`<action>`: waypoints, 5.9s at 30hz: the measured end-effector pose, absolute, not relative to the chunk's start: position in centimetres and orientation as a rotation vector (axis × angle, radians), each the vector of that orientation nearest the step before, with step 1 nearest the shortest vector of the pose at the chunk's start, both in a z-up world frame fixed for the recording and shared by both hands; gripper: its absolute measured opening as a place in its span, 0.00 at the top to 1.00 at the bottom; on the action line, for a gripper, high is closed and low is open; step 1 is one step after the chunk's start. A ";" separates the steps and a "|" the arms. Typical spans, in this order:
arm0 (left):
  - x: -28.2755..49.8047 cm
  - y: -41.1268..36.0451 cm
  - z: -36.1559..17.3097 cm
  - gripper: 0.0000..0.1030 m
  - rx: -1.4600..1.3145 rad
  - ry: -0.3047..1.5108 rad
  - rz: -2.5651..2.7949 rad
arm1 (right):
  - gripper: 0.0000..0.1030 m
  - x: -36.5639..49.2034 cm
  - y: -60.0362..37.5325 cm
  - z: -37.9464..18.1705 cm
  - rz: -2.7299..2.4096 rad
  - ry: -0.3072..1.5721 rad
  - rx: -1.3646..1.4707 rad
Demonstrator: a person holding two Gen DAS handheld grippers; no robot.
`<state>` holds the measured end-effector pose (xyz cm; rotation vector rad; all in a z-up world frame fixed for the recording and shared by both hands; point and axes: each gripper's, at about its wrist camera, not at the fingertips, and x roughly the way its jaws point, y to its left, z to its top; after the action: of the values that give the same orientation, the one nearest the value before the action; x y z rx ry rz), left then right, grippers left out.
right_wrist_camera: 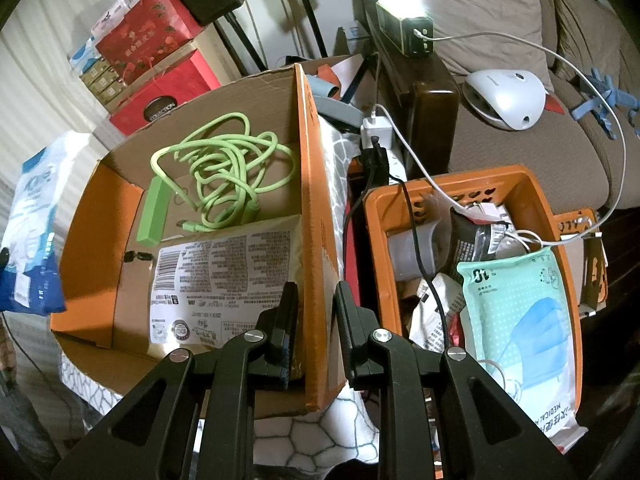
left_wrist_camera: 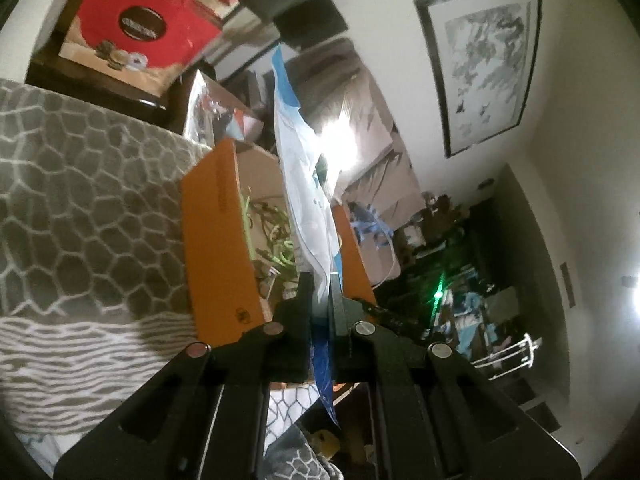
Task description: Organize objects
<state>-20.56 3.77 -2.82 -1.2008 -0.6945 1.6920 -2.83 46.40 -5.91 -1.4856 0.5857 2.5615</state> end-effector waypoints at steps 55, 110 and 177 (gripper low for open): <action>-14.6 18.1 -3.4 0.80 -1.134 0.373 2.085 | 0.81 -2.9 46.5 -5.9 2.563 0.582 -1.483; -10.0 3.6 1.3 0.00 -1.108 0.016 2.458 | 0.14 -0.7 32.5 2.3 2.859 0.351 -1.184; 0.8 -0.7 0.7 0.00 -1.014 0.007 2.686 | 0.00 6.7 20.8 -0.1 2.853 0.158 -0.982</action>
<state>0.75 -0.74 0.71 -1.0140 0.0073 2.6863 6.69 20.76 -0.13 -0.9818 0.1582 2.8527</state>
